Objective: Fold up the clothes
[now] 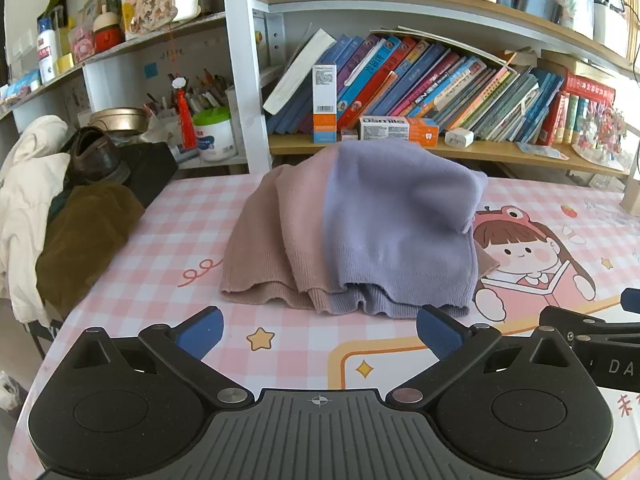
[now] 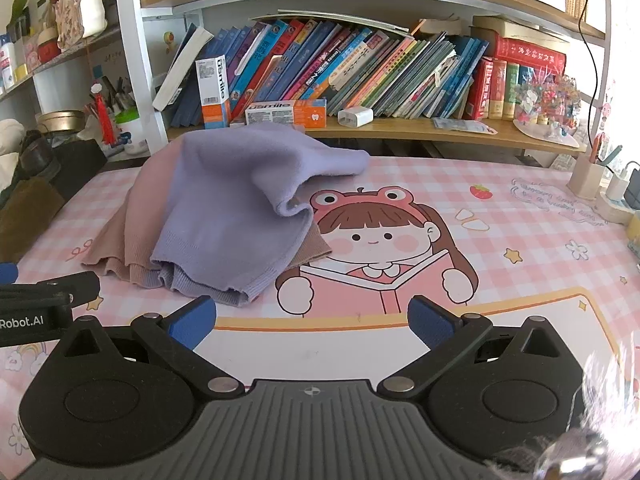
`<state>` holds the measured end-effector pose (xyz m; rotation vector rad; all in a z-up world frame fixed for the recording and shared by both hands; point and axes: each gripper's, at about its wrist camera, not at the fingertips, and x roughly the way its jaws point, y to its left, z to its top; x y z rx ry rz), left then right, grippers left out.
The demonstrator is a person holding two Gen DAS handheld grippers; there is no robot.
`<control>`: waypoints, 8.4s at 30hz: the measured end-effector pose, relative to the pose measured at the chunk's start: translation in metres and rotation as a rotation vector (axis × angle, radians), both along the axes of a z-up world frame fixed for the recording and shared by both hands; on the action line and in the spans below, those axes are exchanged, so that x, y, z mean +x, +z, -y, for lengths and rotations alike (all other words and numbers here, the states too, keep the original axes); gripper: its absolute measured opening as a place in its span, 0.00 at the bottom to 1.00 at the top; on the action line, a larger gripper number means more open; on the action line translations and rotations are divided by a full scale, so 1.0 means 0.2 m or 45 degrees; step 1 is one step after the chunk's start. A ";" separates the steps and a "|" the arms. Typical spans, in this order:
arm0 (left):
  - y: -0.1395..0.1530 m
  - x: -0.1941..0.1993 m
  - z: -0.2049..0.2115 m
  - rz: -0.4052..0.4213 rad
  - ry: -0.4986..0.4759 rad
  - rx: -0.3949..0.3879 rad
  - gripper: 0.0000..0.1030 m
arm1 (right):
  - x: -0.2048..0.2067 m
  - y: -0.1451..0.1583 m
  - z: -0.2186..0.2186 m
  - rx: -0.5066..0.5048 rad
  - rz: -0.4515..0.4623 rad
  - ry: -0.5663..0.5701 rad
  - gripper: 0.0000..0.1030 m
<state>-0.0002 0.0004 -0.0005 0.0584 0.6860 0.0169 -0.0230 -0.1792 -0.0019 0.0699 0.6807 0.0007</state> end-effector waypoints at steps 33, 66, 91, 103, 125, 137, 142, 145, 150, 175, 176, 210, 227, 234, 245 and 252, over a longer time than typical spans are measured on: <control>-0.01 -0.01 -0.02 -0.003 -0.006 -0.004 1.00 | 0.00 -0.01 -0.01 0.003 -0.015 -0.002 1.00; 0.00 0.01 0.00 -0.013 0.008 0.005 1.00 | 0.02 -0.02 0.00 0.017 -0.020 -0.008 1.00; 0.01 -0.02 0.01 -0.005 0.005 0.014 1.00 | 0.00 -0.01 0.01 0.024 -0.017 -0.006 1.00; 0.01 -0.03 0.01 -0.013 0.000 0.010 1.00 | 0.00 -0.01 -0.01 0.022 -0.025 -0.005 1.00; -0.07 0.10 -0.07 -0.065 -0.098 -0.022 1.00 | 0.21 -0.05 0.11 0.277 -0.066 -0.006 1.00; -0.10 0.22 -0.22 -0.018 -0.174 -0.020 1.00 | 0.76 -0.14 0.14 0.435 -0.149 -0.103 0.99; -0.12 0.25 -0.26 0.017 -0.213 -0.019 1.00 | 0.93 -0.22 0.15 0.485 -0.156 -0.090 0.82; -0.13 0.26 -0.27 0.015 -0.242 -0.029 1.00 | 0.97 -0.25 0.14 0.540 -0.167 -0.067 0.29; -0.12 0.25 -0.24 0.035 -0.222 0.014 1.00 | 0.92 -0.19 0.14 0.732 -0.108 0.008 0.08; -0.07 -0.24 0.47 0.143 -0.310 0.183 1.00 | 0.03 0.12 0.31 1.159 -0.131 0.388 0.08; -0.07 -0.26 0.48 0.135 -0.300 0.189 1.00 | 0.01 0.10 0.31 1.166 -0.144 0.395 0.08; -0.06 -0.24 0.36 0.162 -0.337 0.401 0.10 | -0.01 -0.45 0.62 1.719 -0.534 -0.324 0.68; 0.25 -0.40 0.47 0.376 -0.586 0.290 0.09 | 0.12 -0.10 0.90 1.751 0.046 -0.239 0.10; 0.77 -0.51 0.59 0.822 -0.969 -0.256 0.07 | 0.17 0.78 1.21 1.539 0.700 0.125 0.10; 0.72 -0.31 0.38 0.734 -0.839 -0.596 0.07 | 0.59 1.12 0.79 1.208 0.522 0.514 0.10; 0.07 -0.03 0.31 0.069 -0.590 -0.357 0.07 | 0.86 0.23 0.51 0.901 -0.122 0.202 0.10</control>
